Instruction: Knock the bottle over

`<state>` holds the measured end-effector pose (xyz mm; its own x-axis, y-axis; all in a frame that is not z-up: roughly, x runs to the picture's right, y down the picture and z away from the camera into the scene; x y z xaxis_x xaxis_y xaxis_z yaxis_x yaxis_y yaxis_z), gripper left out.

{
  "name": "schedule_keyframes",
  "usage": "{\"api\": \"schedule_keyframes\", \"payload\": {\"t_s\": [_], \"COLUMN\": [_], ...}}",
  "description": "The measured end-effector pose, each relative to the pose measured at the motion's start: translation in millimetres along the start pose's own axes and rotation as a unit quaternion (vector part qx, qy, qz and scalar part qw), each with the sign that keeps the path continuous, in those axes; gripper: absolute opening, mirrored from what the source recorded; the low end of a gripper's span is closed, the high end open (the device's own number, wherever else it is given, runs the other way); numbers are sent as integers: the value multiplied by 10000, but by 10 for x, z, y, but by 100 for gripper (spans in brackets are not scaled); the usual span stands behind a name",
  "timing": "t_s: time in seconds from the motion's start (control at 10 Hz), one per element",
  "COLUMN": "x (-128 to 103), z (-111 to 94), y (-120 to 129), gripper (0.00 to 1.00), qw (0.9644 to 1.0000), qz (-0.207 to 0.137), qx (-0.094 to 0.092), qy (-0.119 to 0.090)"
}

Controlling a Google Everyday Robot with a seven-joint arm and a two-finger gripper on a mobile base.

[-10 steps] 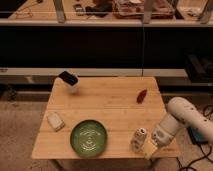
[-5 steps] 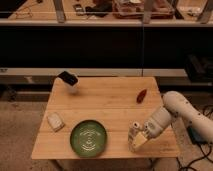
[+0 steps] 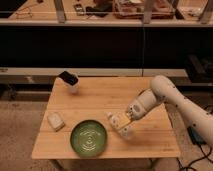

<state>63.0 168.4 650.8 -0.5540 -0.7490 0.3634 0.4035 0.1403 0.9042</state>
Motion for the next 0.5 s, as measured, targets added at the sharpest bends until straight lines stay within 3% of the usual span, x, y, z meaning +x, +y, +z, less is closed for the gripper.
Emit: {"api": "schedule_keyframes", "payload": {"t_s": [0.5], "x": [14], "z": [12], "y": [-9], "gripper": [19], "qw": [10000], "qz": [-19], "qx": [6], "qy": [-9]}}
